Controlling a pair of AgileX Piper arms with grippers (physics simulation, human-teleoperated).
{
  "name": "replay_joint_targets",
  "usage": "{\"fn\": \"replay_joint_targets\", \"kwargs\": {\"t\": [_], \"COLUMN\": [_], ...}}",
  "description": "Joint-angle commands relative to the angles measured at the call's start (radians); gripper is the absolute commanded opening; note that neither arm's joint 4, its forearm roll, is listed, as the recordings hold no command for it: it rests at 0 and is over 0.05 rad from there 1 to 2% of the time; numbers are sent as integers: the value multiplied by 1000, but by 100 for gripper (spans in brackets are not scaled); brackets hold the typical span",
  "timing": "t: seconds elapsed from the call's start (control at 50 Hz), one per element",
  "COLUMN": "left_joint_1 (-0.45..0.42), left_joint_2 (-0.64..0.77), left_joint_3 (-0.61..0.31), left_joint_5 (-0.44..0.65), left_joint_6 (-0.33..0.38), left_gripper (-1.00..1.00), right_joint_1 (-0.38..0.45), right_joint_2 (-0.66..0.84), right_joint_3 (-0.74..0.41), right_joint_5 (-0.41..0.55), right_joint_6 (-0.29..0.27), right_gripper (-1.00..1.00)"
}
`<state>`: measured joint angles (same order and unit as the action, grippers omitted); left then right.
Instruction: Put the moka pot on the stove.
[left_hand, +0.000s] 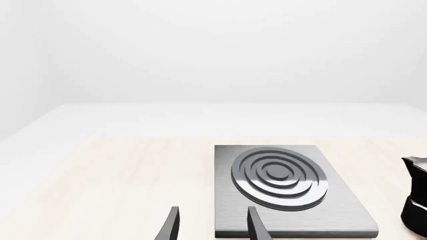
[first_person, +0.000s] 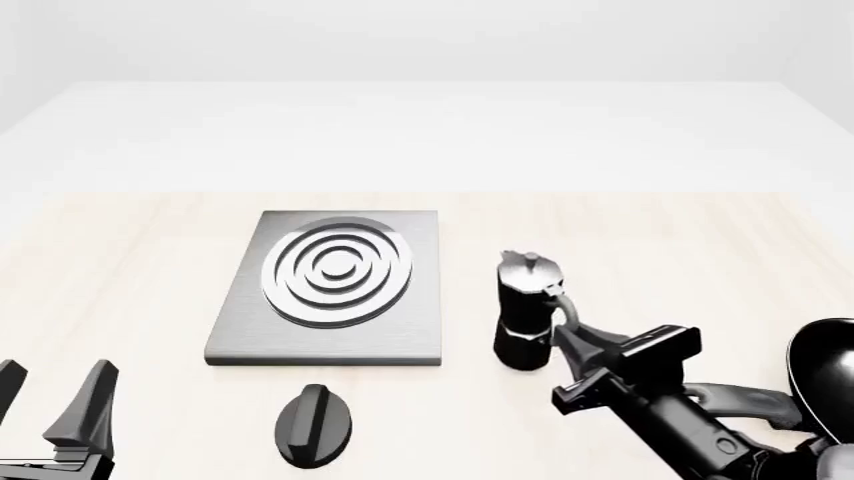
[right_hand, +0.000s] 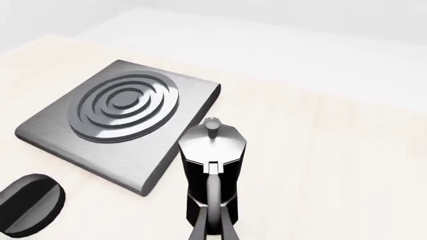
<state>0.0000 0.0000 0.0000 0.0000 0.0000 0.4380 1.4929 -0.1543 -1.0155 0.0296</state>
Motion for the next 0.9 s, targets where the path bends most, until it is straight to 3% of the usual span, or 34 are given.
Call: {"fn": "replay_joint_targets", "kwargs": {"t": [0.02, 0.66, 0.9], "left_joint_1": [0, 0, 0], "left_joint_2": [0, 0, 0], "left_joint_3": [0, 0, 0], "left_joint_5": [0, 0, 0], "left_joint_6": [0, 0, 0], "left_gripper": [100, 100, 100], "right_joint_1": [7, -3, 0], "right_joint_2": [-101, -463, -499], "right_joint_3": [2, -77, -150], "right_joint_5": [55, 400, 492], "right_joint_6": [-2, -50, -62], "right_gripper": [-100, -100, -100]}}
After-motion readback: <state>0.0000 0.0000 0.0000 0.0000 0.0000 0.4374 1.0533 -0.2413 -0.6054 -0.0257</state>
